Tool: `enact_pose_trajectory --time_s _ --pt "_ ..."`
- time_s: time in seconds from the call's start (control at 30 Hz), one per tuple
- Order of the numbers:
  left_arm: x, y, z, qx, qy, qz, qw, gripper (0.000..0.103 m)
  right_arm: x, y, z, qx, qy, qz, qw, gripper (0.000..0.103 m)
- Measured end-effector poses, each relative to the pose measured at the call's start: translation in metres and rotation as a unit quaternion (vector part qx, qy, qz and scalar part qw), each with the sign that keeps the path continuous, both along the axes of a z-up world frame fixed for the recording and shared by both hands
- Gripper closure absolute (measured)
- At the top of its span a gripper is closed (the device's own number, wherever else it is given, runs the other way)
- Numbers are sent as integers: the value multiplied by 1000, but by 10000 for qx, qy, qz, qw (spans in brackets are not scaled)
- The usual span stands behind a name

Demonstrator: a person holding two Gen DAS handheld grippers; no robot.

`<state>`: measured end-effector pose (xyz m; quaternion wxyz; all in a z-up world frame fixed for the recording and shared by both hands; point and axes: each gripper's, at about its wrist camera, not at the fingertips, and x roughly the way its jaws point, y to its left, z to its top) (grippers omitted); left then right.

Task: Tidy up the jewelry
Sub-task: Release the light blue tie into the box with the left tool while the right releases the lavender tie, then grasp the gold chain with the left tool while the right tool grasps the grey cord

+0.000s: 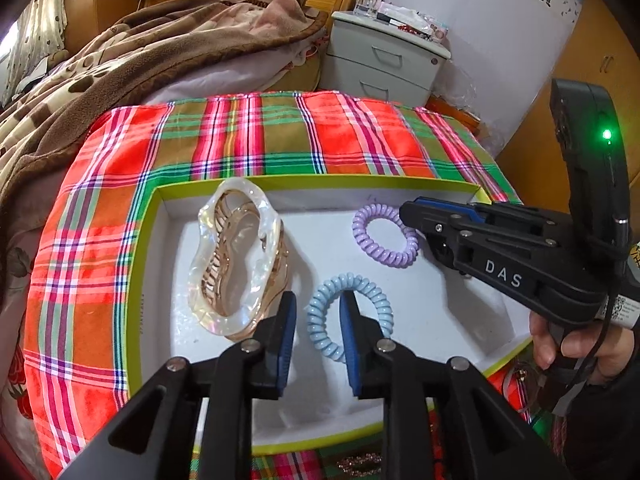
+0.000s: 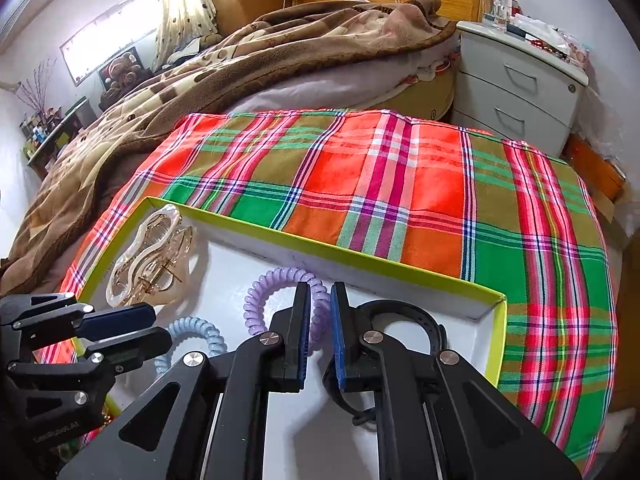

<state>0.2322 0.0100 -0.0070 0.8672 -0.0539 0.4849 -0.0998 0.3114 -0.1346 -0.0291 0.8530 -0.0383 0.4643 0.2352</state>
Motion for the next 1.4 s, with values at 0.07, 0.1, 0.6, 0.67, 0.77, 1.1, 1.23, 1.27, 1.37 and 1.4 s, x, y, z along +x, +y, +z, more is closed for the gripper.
enact_pose_trajectory --time_s 0.07,0.1,0.6,0.67,0.77,1.1,1.23,1.27,1.37,1.4 --pt "-4 1 4 -28 -52 -19 10000 78 -3 -1 3 22 -46 -10 10000 89" --pt "-6 2 8 -32 -99 -55 9999 77 -7 -2 6 59 -72 -10 10000 89" --pt "-65 22 30 14 -331 -192 9993 70 -68 -23 33 427 -420 -161 9981 88" --pt "-74 28 28 -10 -327 -141 9994 70 -76 -27 35 467 -462 -205 9976 88" --pt "-87 34 21 91 -273 -136 9995 69 -92 -35 38 562 -531 -278 9966 88" --pt "-114 38 0 41 -87 -225 9997 64 -127 -55 34 540 -580 -536 9954 75" --pt "-119 30 -6 335 -83 -327 9989 64 -137 -63 32 582 -571 -640 9946 74" --pt "-120 29 -7 394 -79 -363 9985 64 -139 -65 32 593 -574 -654 9944 74" --pt "-123 23 -11 407 -67 -547 9977 64 -146 -69 32 622 -588 -710 9938 74" --pt "-124 21 -13 440 -40 -591 9973 64 -148 -71 32 630 -592 -722 9936 74"
